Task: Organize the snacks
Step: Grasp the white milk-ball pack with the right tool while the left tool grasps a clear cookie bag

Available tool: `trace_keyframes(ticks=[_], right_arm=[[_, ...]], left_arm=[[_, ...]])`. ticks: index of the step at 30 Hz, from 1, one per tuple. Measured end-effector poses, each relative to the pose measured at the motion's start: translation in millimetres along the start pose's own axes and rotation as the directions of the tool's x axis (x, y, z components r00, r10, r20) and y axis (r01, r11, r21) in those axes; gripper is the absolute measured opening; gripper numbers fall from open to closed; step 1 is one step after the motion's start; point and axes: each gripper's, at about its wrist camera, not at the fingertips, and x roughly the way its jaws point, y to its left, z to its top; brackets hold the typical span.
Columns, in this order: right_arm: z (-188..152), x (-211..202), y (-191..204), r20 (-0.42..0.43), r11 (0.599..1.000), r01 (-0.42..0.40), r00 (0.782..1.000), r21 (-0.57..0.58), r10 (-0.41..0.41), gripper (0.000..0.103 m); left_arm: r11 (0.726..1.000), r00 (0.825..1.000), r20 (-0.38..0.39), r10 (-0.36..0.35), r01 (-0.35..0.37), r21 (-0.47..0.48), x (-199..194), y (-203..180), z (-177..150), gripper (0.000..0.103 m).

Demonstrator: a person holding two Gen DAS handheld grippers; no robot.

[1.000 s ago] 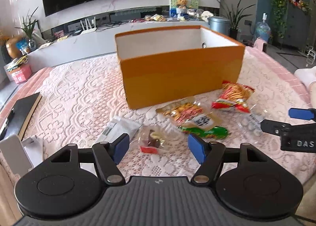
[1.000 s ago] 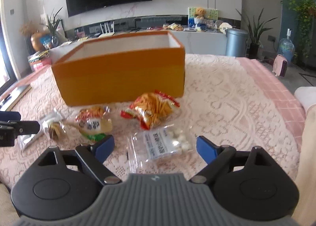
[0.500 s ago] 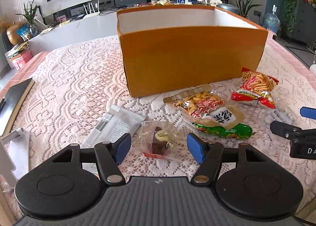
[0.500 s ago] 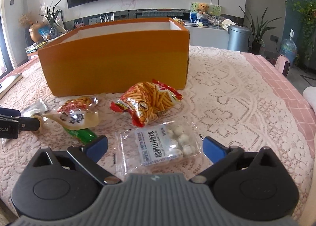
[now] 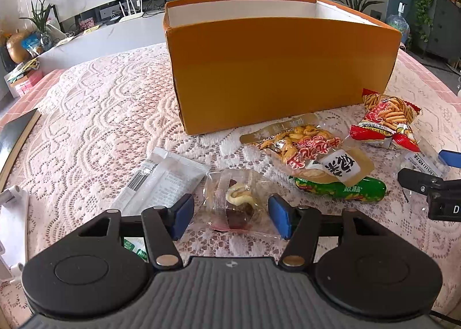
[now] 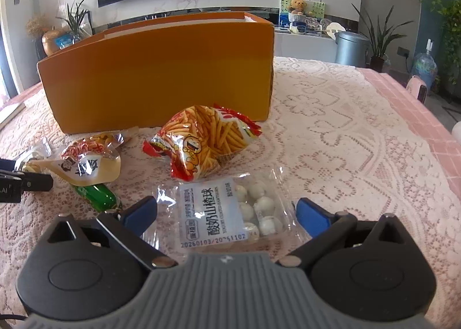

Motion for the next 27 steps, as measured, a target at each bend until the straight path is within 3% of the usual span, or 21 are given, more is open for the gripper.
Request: trace_keyframes(ticks=[11,16,18,27], right_arm=[[6,8,-4,-0.018,1.0,-0.022,1.0,0.005,0.022,0.099],[3,3,-1,-0.018,1.0,-0.022,1.0,-0.008,0.022,0.09],[3,0,-1,-0.013,1.0,-0.026,1.0,0.0,0.026,0.079],[4,-11,2,-0.005,1.0,-0.025,1.0,-0.007,0.025,0.075]], left_arm=[[1.0,1.0,0.007,-0.012,0.012,-0.018,4,1,-1,0.061],[1.0,1.0,0.015,-0.012,0.013,-0.015,3,0,-1,0.056],[1.0,1.0,0.021,-0.009,0.009,-0.004,1,-3,-1,0.054],[1.0,0.998,0.07,-0.004,0.003,0.021,-13,-6,0,0.053]])
